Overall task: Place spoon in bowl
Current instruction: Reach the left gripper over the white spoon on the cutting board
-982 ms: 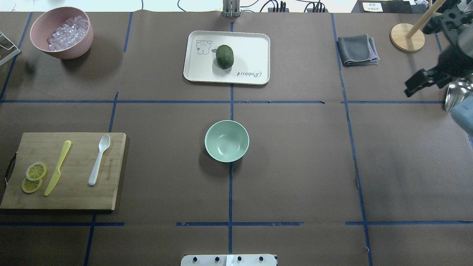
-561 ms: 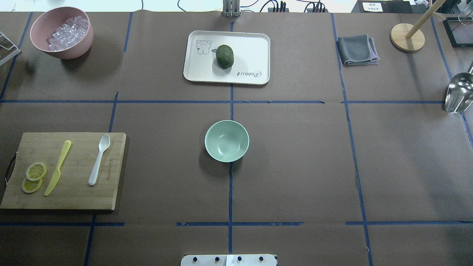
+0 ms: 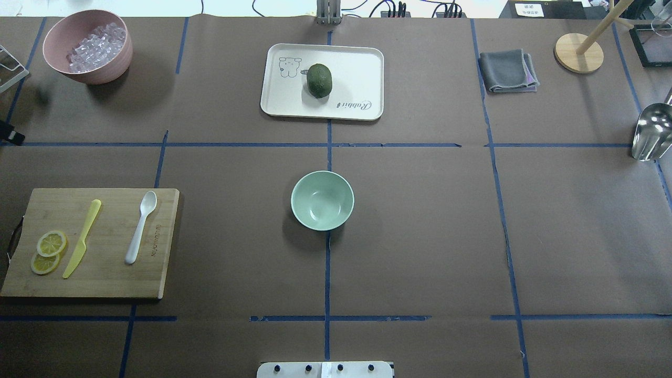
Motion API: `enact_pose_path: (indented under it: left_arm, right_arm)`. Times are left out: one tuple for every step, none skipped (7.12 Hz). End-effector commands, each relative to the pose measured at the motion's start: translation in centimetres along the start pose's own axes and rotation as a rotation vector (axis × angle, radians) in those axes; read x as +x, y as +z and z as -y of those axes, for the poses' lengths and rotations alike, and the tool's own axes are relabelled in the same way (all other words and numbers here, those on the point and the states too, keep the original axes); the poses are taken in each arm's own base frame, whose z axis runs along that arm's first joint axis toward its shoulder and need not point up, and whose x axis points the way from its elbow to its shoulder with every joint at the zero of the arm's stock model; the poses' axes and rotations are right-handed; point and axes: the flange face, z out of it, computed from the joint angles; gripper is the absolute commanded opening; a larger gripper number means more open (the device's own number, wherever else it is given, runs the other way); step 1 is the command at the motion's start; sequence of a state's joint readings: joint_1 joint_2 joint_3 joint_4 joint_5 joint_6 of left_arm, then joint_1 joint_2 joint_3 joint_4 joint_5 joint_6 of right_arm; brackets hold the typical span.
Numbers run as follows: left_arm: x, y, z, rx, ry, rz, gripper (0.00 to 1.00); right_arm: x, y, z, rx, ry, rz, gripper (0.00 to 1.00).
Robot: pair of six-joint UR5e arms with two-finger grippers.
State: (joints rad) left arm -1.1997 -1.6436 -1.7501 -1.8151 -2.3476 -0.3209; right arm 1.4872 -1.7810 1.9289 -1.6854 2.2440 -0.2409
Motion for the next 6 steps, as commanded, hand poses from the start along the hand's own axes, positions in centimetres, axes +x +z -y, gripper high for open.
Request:
enact_pose_path:
  left_arm:
    - [9.1, 6.5, -0.5, 0.002, -0.089, 0.03, 1.0]
    - [14.8, 10.5, -1.1, 0.013, -0.141, 0.072, 1.0]
    - [18.0, 13.0, -2.4, -0.005, -0.174, 0.08, 1.0]
    - [19.3, 13.8, -3.2, -0.021, -0.172, 0.07, 1.0]
    - [20.0, 14.2, -4.0, -0.034, -0.157, 0.064, 1.0]
    - [20.4, 14.7, -4.6, -0.046, -0.149, 0.064, 1.0]
  right_arm:
    - [0.0, 0.0, 0.0, 0.004, 0.008, 0.001, 0.99]
    - [0.1, 0.0, 0.0, 0.002, 0.009, 0.001, 0.99]
    - [0.1, 0.0, 0.0, 0.001, 0.011, 0.001, 0.99]
    - [0.0, 0.0, 0.0, 0.002, 0.011, 0.003, 0.99]
    - [0.1, 0.0, 0.0, 0.001, 0.011, 0.001, 0.99]
    - [0.1, 0.1, 0.0, 0.0, 0.012, 0.002, 0.99]
